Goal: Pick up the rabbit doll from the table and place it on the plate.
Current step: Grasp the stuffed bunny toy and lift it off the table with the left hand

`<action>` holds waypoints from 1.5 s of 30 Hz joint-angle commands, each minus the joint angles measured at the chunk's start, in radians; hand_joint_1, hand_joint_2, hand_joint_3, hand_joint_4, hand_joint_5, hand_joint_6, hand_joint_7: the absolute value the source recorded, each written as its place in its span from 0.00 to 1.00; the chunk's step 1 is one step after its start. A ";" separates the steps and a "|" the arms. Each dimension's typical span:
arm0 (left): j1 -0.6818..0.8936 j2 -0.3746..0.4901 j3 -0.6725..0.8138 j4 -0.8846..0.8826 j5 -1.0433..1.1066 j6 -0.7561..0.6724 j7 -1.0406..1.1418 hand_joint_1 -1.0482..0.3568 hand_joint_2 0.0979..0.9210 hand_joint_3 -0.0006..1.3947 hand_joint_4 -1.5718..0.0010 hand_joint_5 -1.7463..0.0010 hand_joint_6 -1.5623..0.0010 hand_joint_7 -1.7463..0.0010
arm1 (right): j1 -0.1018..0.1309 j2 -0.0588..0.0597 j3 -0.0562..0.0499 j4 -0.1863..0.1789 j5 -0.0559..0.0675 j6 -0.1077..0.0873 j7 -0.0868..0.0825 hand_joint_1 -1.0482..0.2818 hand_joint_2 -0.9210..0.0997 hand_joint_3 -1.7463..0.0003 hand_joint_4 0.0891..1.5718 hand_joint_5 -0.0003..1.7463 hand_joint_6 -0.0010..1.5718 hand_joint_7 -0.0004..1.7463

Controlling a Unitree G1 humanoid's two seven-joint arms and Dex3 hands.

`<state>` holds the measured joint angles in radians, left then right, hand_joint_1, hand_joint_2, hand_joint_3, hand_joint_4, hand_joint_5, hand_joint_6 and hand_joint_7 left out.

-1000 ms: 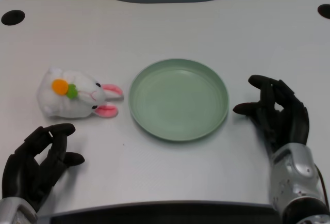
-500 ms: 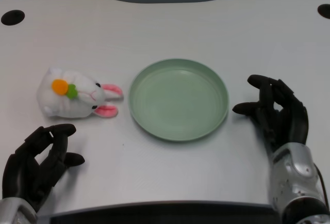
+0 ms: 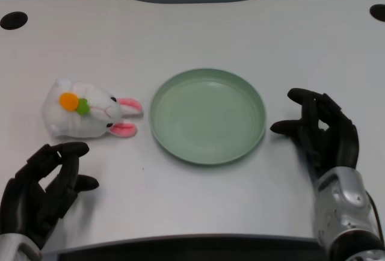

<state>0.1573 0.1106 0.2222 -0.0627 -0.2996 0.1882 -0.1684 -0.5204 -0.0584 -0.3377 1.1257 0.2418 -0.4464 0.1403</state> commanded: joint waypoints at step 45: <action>-0.733 0.640 -0.532 0.355 1.070 -0.292 -0.342 0.00 1.00 0.06 1.00 1.00 1.00 1.00 | -0.007 -0.002 -0.013 0.023 0.003 -0.016 0.019 0.48 0.00 0.78 0.47 0.73 0.45 0.52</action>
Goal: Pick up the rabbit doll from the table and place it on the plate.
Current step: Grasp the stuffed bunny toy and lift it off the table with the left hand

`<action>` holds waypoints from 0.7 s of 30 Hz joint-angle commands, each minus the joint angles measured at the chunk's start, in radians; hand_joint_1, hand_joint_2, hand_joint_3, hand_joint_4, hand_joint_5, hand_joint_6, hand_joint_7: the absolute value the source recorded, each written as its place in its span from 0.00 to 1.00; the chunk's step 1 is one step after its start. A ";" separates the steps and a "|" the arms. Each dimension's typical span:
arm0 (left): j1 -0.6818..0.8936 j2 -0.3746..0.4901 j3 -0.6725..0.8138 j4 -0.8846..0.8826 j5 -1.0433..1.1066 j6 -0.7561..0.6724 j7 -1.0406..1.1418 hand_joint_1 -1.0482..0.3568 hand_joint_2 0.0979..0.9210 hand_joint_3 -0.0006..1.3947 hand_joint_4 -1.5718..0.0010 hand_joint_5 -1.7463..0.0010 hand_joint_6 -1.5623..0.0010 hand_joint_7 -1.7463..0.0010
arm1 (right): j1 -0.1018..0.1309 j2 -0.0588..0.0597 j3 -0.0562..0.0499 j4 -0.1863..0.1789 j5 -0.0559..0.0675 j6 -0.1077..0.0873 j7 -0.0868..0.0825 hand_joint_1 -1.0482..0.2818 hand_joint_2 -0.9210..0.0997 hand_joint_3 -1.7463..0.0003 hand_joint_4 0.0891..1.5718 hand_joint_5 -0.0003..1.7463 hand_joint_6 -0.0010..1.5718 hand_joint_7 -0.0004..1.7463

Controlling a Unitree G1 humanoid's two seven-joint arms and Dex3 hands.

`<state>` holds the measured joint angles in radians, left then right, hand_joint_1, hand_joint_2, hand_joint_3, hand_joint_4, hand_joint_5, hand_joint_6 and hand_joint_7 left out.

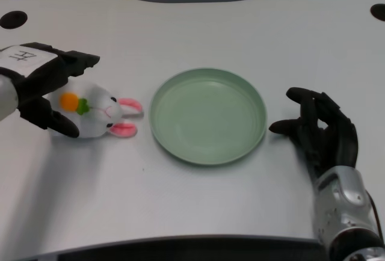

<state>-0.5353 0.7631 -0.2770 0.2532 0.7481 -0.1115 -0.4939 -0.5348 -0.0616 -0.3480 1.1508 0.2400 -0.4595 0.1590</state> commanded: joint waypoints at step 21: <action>-0.189 -0.115 -0.215 0.523 0.131 -0.112 0.258 0.07 0.92 0.00 0.85 0.93 0.85 0.97 | 0.023 0.010 -0.003 -0.035 0.011 0.012 -0.003 0.48 0.00 0.78 0.47 0.74 0.45 0.53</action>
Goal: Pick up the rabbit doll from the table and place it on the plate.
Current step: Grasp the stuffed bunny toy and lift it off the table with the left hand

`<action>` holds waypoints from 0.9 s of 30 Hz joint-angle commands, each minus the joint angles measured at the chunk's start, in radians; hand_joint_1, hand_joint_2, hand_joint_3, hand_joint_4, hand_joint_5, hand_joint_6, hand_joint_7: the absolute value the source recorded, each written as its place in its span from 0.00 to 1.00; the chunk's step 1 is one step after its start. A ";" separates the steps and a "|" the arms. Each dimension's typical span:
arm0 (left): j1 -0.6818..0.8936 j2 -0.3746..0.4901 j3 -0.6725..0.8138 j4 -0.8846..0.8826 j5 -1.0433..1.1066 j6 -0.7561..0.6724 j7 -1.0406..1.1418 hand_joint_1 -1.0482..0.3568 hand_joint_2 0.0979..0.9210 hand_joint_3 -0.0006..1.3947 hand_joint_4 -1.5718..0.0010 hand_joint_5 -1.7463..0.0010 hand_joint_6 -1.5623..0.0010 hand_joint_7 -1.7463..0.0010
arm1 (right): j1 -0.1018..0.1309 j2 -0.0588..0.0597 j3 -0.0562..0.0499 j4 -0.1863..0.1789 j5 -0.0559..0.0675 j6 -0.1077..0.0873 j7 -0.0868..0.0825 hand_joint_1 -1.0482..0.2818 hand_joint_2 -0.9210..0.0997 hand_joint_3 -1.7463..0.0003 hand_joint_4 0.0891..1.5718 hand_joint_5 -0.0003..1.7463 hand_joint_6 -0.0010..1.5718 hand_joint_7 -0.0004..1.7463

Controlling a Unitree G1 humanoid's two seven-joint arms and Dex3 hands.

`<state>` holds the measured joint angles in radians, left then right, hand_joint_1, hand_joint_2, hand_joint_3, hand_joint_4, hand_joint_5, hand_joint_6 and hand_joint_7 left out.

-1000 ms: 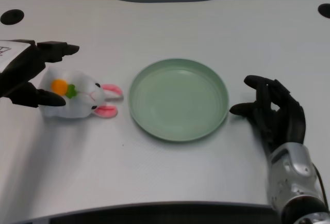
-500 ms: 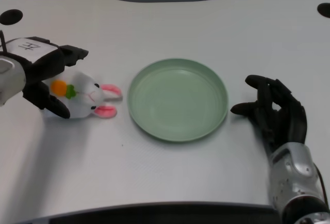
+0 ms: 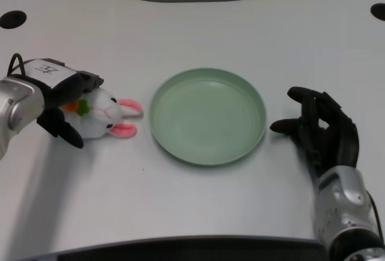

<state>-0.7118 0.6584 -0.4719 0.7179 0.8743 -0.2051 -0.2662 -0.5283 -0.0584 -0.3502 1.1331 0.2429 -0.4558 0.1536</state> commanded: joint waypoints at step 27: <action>-0.069 -0.090 -0.053 0.403 -0.039 -0.232 0.717 0.59 0.98 0.01 0.40 0.00 0.53 0.22 | 0.021 0.007 0.000 -0.028 0.009 0.017 0.005 0.48 0.00 0.77 0.46 0.74 0.45 0.53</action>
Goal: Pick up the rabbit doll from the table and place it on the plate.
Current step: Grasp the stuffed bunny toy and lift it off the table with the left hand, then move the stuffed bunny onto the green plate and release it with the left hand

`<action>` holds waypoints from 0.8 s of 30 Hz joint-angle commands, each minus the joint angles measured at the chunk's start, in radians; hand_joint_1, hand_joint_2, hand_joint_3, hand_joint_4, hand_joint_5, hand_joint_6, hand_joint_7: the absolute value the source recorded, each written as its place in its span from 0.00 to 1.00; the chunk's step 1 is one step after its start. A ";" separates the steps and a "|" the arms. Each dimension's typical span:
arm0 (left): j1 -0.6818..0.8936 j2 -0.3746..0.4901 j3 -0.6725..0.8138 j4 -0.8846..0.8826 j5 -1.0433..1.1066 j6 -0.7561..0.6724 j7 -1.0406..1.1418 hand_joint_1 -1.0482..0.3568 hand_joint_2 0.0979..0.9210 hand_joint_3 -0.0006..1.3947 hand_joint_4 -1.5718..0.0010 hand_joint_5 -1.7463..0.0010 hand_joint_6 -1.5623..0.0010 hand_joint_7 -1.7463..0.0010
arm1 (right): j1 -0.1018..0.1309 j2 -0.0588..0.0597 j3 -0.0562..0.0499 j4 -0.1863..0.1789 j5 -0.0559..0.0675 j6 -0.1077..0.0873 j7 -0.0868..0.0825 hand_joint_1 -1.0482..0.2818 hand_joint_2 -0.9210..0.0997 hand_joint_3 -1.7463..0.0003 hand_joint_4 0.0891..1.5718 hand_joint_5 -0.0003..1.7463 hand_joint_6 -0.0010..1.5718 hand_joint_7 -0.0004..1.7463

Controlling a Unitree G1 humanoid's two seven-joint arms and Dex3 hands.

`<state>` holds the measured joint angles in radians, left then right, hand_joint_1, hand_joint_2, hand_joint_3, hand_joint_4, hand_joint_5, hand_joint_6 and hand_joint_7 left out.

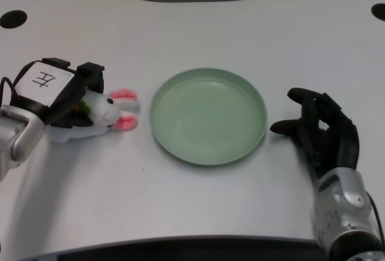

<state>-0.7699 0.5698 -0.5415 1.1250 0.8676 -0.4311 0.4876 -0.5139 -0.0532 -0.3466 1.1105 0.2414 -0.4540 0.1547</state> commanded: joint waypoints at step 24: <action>-0.103 -0.006 0.157 -0.314 -0.174 0.017 -0.326 0.65 0.94 0.00 0.46 0.00 0.63 0.00 | 0.004 0.009 0.005 -0.010 0.006 0.020 -0.001 0.48 0.00 0.77 0.47 0.74 0.43 0.54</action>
<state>-0.8430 0.5779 -0.3718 0.8142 0.6834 -0.4032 0.1739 -0.5147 -0.0508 -0.3407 1.1060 0.2410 -0.4434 0.1555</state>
